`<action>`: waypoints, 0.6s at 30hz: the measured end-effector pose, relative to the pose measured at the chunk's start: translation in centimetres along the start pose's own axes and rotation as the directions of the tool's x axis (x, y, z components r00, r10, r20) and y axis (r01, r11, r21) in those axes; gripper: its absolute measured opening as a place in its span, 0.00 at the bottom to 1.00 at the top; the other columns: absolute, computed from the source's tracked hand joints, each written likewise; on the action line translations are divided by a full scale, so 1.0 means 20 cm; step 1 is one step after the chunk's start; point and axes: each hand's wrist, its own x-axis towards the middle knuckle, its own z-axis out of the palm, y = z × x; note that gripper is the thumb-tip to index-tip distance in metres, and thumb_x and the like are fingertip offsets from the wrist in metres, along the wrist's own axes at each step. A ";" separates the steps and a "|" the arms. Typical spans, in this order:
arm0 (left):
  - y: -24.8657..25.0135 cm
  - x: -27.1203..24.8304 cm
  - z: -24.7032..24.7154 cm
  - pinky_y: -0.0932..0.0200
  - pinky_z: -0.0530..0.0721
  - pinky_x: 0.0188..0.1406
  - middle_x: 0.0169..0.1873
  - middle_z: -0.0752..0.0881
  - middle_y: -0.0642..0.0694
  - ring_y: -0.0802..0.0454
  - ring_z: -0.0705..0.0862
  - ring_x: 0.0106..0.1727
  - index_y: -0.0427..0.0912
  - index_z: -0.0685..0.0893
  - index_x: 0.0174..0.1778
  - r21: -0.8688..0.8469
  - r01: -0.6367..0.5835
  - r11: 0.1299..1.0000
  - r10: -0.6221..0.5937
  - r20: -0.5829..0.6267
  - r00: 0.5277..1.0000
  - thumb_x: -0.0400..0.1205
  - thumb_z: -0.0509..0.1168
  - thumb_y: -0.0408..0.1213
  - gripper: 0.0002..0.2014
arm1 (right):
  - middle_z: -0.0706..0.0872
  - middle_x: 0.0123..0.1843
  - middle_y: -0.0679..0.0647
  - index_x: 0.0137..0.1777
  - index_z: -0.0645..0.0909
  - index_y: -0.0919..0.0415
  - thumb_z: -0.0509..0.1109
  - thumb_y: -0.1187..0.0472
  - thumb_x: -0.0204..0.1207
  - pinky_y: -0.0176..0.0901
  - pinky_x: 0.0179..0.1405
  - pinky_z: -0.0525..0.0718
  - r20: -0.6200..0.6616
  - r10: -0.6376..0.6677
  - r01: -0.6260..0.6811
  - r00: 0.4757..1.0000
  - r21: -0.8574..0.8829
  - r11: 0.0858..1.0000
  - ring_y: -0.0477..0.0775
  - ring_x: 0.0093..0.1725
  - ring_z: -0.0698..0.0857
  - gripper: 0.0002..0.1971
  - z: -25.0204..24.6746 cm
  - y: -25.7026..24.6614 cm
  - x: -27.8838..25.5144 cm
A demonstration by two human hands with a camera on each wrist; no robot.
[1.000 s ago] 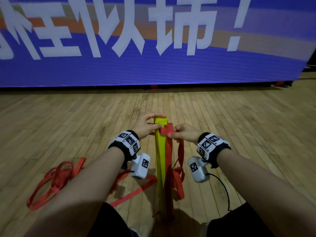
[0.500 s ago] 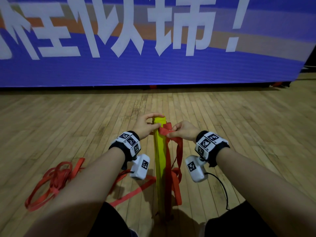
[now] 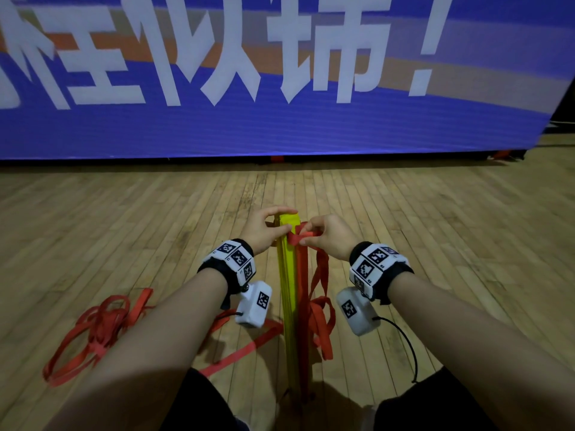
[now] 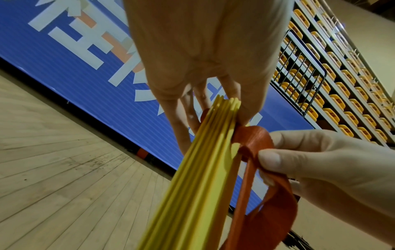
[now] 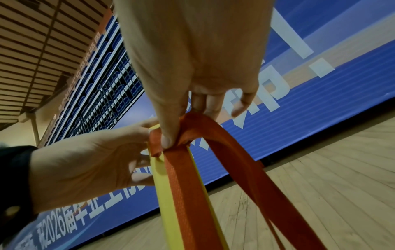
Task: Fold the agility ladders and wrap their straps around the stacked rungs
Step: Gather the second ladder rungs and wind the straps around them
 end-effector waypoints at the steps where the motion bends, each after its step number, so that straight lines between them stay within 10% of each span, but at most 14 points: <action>1: 0.00 0.00 0.00 0.40 0.89 0.45 0.60 0.81 0.47 0.43 0.88 0.51 0.50 0.84 0.57 0.013 -0.008 1.000 0.008 0.007 1.000 0.81 0.67 0.26 0.15 | 0.88 0.46 0.48 0.43 0.84 0.48 0.76 0.59 0.72 0.51 0.55 0.85 -0.013 -0.011 0.011 1.000 0.017 1.000 0.47 0.48 0.85 0.04 0.00 0.00 0.00; 5: 0.02 0.00 -0.01 0.47 0.90 0.44 0.54 0.78 0.54 0.55 0.85 0.49 0.48 0.84 0.60 0.064 -0.028 0.998 0.025 0.045 0.999 0.82 0.65 0.27 0.15 | 0.88 0.46 0.50 0.47 0.83 0.50 0.75 0.64 0.73 0.50 0.57 0.84 -0.051 -0.023 0.028 0.998 0.103 0.994 0.49 0.50 0.86 0.08 0.00 0.00 0.00; 10: 0.03 0.01 -0.01 0.40 0.88 0.50 0.59 0.78 0.48 0.44 0.86 0.53 0.54 0.85 0.53 0.040 0.025 0.999 -0.028 0.062 0.998 0.82 0.66 0.30 0.12 | 0.86 0.42 0.43 0.44 0.80 0.46 0.75 0.65 0.73 0.46 0.57 0.79 -0.092 0.016 0.004 0.996 0.207 0.978 0.45 0.48 0.85 0.11 0.00 0.00 0.01; 15: 0.03 0.01 -0.01 0.57 0.88 0.39 0.50 0.82 0.57 0.60 0.87 0.39 0.47 0.84 0.57 -0.016 0.041 0.999 -0.040 0.077 0.996 0.80 0.70 0.32 0.11 | 0.84 0.41 0.47 0.52 0.81 0.61 0.70 0.73 0.75 0.21 0.35 0.76 -0.082 -0.002 0.027 0.997 0.299 0.954 0.37 0.38 0.81 0.10 -0.02 -0.02 0.01; 18: 0.02 0.01 -0.01 0.49 0.88 0.45 0.50 0.81 0.57 0.52 0.87 0.45 0.48 0.84 0.57 -0.022 0.047 0.999 -0.045 0.106 0.993 0.79 0.71 0.31 0.13 | 0.84 0.41 0.48 0.51 0.80 0.62 0.69 0.76 0.74 0.23 0.35 0.78 -0.079 -0.018 0.043 0.997 0.330 0.943 0.42 0.40 0.82 0.11 -0.02 -0.03 0.00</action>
